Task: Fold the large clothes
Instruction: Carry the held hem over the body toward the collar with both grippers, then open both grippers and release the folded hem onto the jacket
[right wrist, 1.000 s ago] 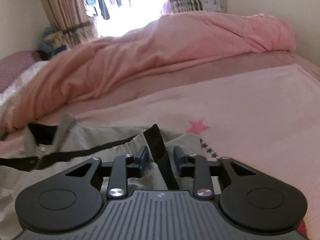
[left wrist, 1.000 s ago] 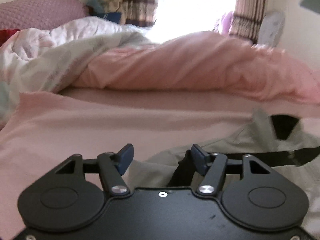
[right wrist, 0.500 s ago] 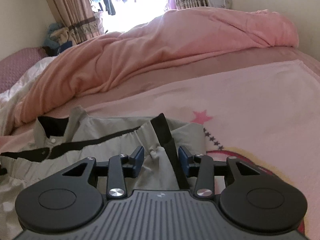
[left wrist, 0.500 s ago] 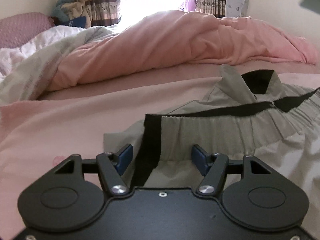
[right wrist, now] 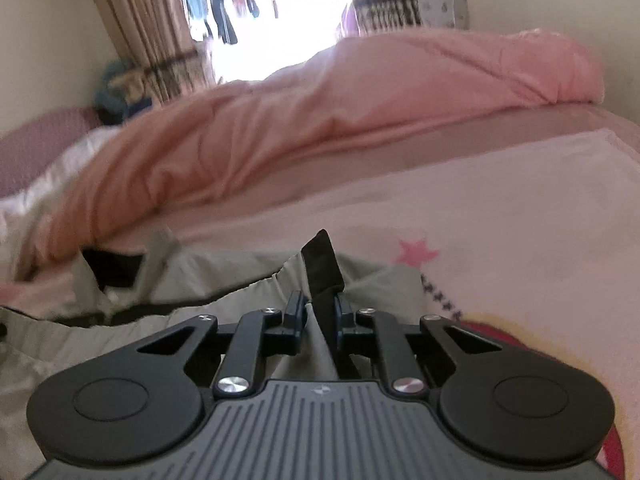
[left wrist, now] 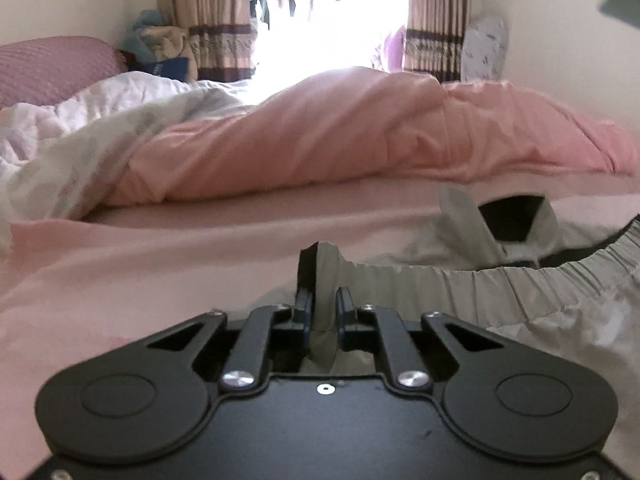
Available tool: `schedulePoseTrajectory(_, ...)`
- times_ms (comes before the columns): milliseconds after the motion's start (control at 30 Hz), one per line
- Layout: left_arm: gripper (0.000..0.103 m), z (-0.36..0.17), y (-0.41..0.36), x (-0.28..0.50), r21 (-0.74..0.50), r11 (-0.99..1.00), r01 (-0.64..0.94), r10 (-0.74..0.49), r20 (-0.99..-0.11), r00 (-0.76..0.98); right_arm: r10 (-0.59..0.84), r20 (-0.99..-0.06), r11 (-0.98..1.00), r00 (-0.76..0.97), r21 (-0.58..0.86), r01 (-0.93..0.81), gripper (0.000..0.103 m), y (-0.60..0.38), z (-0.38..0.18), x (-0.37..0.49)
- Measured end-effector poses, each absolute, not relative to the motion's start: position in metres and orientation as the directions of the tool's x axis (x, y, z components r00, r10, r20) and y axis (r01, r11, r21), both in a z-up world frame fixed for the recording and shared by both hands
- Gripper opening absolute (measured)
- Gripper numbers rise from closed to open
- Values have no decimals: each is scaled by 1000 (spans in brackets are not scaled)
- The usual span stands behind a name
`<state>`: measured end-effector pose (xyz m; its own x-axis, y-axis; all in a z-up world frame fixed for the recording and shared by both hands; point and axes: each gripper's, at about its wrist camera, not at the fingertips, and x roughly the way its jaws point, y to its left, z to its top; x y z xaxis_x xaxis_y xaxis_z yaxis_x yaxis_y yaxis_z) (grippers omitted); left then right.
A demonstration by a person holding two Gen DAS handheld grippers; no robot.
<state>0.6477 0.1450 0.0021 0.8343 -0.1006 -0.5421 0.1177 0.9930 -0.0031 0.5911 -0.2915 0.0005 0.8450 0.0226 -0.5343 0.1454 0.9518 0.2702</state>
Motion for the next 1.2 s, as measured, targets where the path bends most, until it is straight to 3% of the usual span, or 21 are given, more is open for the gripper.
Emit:
schedulePoseTrajectory(200, 15, -23, 141, 673, 34, 995, 90, -48, -626, 778, -24, -595, 959, 803, 213, 186, 16, -284, -15, 610)
schedulePoseTrajectory(300, 23, -35, 141, 678, 45, 996, 81, -33, -641, 767, -21, -601, 957, 799, 220, 190, 16, -285, -22, 612)
schedulePoseTrajectory(333, 31, -35, 143, 680, 40, 997, 67, -25, -642, 767, -17, -602, 956, 798, 224, 190, 18, -287, -23, 612)
schedulePoseTrajectory(367, 47, -33, 145, 682, 36, 998, 50, -15, -644, 765, -16, -605, 957, 796, 220, 186, 22, -287, -22, 612)
schedulePoseTrajectory(433, 59, -25, 151, 680, 47, 999, 18, 17, -646, 764, -35, -597, 958, 801, 208, 197, 34, -287, -17, 606)
schedulePoseTrajectory(567, 57, 5, 153, 644, 75, 997, 15, 34, -606, 795, -27, -541, 964, 841, 209, 166, 37, -283, 7, 567)
schedulePoseTrajectory(667, 57, 20, 147, 604, 43, 996, 72, -33, -588, 808, 39, -501, 972, 864, 219, 83, 36, -273, 19, 529)
schedulePoseTrajectory(767, 58, 18, 135, 567, 24, 993, 116, -77, -612, 787, 65, -522, 983, 850, 180, 36, 33, -257, 16, 499)
schedulePoseTrajectory(900, 58, -13, 123, 537, 38, 991, 129, -70, -676, 734, -23, -576, 994, 817, 75, 81, 31, -243, -4, 485)
schedulePoseTrajectory(933, 58, -21, 125, 535, 31, 994, 108, -58, -686, 725, -47, -587, 993, 808, 62, 104, 27, -242, -9, 487)
schedulePoseTrajectory(1033, 62, -36, 136, 532, -34, 997, 70, -74, -689, 721, -74, -598, 987, 798, 71, 145, 14, -250, -22, 489)
schedulePoseTrajectory(1200, 62, -33, 133, 538, -27, 999, 25, -37, -681, 731, -76, -592, 977, 802, 114, 177, 14, -251, -25, 486)
